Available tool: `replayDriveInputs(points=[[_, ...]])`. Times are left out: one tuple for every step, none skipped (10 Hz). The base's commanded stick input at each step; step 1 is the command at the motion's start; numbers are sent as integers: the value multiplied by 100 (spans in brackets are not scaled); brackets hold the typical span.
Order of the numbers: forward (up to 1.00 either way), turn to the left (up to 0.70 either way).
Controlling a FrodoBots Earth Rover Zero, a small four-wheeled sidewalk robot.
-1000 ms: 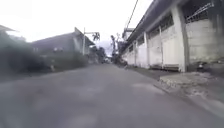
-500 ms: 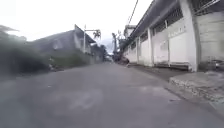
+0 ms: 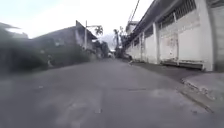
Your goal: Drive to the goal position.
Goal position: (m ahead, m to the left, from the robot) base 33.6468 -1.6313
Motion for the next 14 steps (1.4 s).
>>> replayDriveInputs(points=[[100,0],[100,0],[100,-34],[100,-37],[100,-17],[100,0],[100,0],[100,0],[100,0],[100,0],[100,0],[100,0],[100,0],[100,0]])
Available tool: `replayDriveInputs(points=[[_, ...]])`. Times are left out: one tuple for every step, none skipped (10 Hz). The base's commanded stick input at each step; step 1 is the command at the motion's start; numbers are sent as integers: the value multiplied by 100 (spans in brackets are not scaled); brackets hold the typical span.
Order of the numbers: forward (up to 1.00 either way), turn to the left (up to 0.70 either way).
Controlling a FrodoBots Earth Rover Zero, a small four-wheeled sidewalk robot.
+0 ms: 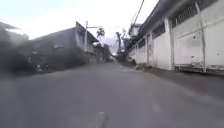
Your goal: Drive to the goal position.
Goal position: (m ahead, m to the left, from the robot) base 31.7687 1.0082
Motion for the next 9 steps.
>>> replayDriveInputs(points=[[100,0],[100,0],[100,0],[100,-13],[100,-40],[100,-40],[100,-35],[100,-11],[100,0]])
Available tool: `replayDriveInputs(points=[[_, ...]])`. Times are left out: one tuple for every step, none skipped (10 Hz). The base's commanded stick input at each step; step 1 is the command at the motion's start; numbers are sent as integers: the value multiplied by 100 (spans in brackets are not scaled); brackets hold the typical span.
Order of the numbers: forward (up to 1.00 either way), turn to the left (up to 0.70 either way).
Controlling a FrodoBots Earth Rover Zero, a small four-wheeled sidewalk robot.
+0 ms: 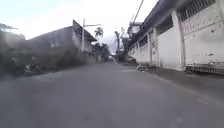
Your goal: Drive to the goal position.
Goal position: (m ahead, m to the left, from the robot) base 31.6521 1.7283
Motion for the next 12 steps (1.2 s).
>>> replayDriveInputs(points=[[100,0],[100,0],[100,0],[100,0],[100,0],[100,0],[100,0],[100,0],[100,0],[100,0],[100,0],[100,0]])
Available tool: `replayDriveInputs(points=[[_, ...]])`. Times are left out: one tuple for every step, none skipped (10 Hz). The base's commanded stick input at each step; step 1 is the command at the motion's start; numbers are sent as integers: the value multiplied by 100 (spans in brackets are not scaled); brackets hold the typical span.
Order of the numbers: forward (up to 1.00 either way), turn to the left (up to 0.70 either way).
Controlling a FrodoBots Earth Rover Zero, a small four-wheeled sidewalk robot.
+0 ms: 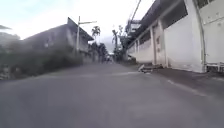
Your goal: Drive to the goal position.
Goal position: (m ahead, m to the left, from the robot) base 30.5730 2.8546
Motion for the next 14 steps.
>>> replayDriveInputs(points=[[100,0],[100,0],[100,-37],[100,-40],[100,-40],[100,-23],[100,-3],[100,0],[100,0],[100,0],[100,0],[100,0],[100,0],[100,0]])
